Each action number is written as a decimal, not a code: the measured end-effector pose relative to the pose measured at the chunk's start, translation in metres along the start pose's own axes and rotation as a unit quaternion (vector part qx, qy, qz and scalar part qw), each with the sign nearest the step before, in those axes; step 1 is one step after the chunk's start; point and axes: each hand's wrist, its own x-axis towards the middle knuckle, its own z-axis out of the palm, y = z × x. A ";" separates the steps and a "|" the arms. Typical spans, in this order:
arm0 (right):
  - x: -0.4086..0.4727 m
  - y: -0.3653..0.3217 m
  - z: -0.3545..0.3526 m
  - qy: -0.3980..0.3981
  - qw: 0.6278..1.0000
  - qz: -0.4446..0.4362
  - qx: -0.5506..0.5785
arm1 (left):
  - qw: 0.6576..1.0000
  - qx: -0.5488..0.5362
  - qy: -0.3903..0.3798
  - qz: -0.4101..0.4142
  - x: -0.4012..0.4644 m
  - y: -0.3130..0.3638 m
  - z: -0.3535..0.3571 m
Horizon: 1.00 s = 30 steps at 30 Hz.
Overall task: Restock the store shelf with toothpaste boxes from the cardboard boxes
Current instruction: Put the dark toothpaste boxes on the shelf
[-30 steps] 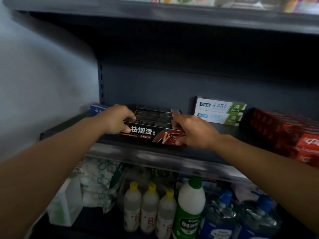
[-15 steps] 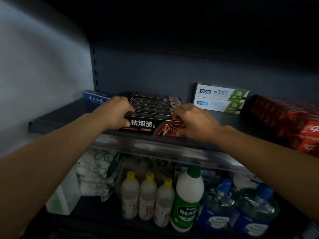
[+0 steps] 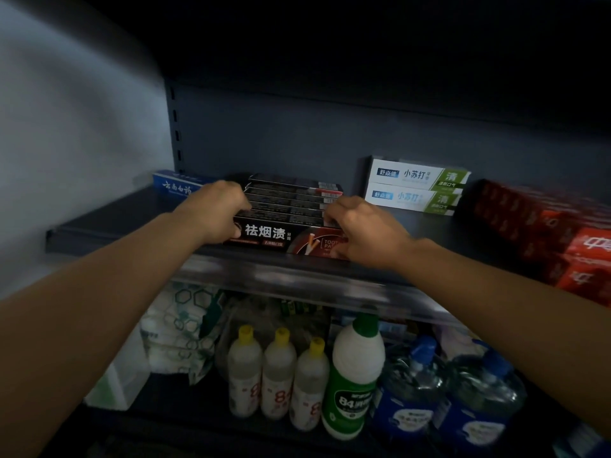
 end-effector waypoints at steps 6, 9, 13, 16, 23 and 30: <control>-0.005 -0.004 -0.009 -0.015 1.000 -0.004 -0.020 | 1.000 -0.002 0.004 0.013 -0.008 0.007 -0.014; -0.015 -0.004 -0.019 -0.012 1.000 0.002 -0.028 | 0.999 -0.018 0.015 0.031 -0.013 0.023 -0.023; -0.038 0.003 -0.033 -0.004 0.999 0.012 -0.040 | 0.997 -0.031 0.027 0.067 -0.018 0.058 -0.035; -0.064 0.012 -0.041 0.001 0.999 0.020 -0.047 | 0.993 -0.049 0.029 0.102 -0.022 0.090 -0.040; -0.150 0.040 -0.040 0.011 0.999 0.029 -0.042 | 0.978 -0.075 0.014 0.195 -0.041 0.172 -0.031; -0.256 0.041 0.004 -0.011 1.000 -0.007 0.003 | 0.957 -0.099 -0.080 0.261 -0.093 0.240 0.020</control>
